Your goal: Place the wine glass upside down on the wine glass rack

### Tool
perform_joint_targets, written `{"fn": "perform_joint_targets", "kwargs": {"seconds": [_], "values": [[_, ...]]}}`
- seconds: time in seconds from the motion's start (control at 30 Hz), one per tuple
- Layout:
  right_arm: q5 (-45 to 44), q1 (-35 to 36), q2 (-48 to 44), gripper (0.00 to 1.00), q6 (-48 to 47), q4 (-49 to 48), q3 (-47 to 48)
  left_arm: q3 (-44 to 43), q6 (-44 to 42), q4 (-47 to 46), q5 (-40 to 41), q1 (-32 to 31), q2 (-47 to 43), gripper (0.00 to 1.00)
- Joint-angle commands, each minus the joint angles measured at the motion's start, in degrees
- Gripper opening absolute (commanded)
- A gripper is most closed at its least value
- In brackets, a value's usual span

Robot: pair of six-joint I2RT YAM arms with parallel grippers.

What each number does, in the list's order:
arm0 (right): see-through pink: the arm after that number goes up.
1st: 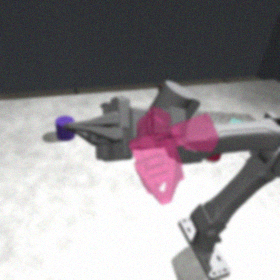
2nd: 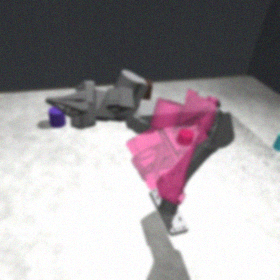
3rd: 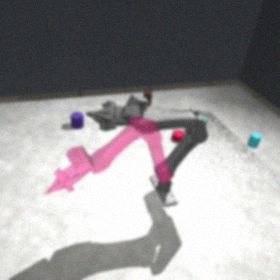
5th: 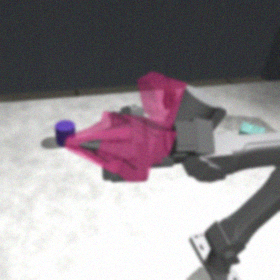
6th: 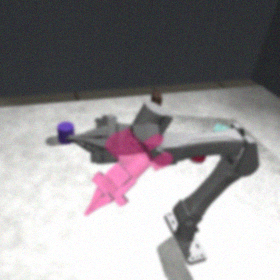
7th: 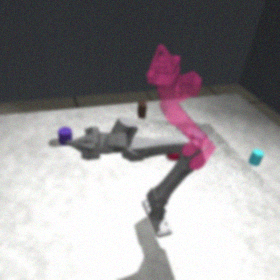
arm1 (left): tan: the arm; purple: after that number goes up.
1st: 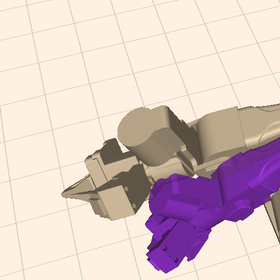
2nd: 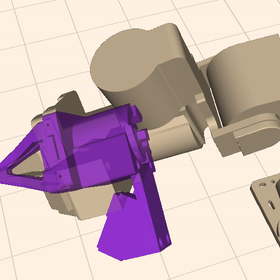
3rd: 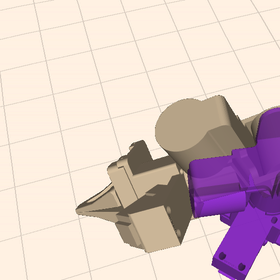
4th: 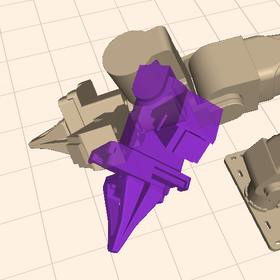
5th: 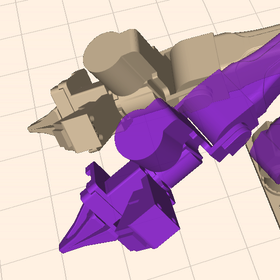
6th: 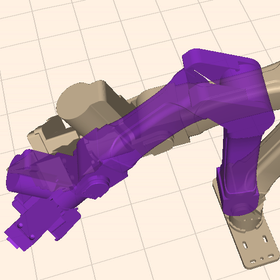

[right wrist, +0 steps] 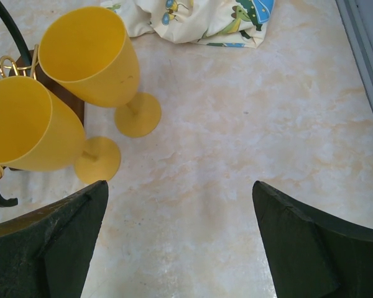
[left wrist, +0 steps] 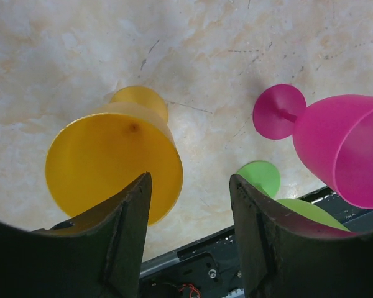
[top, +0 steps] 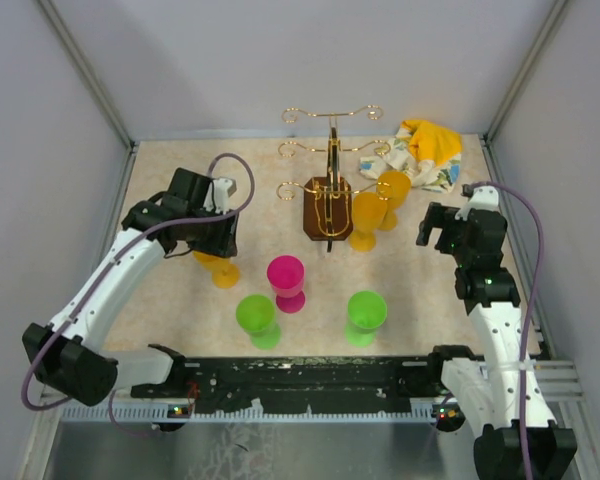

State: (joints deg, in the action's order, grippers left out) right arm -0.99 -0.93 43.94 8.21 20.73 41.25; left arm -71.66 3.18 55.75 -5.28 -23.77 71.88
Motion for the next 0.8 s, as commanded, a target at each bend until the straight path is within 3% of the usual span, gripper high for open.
{"fn": "perform_joint_targets", "kwargs": {"seconds": [0.0,0.17,0.5,0.77], "values": [[-0.6,-0.3,-1.0,0.99,0.1,-1.3,2.2,1.9,-0.4,-2.7,0.8,-0.3,1.2,0.58],[-0.6,-0.3,-1.1,0.99,0.0,-1.4,2.0,2.5,-0.3,-3.1,2.1,-0.3,3.4,0.47],[-0.8,-0.3,-1.5,0.99,0.0,-1.2,1.9,2.0,-0.2,-2.8,3.1,-0.3,4.4,0.0],[-0.5,-0.3,-1.1,0.99,0.4,-1.7,1.8,-4.7,0.1,-3.5,14.2,-0.3,0.9,0.0]]}}
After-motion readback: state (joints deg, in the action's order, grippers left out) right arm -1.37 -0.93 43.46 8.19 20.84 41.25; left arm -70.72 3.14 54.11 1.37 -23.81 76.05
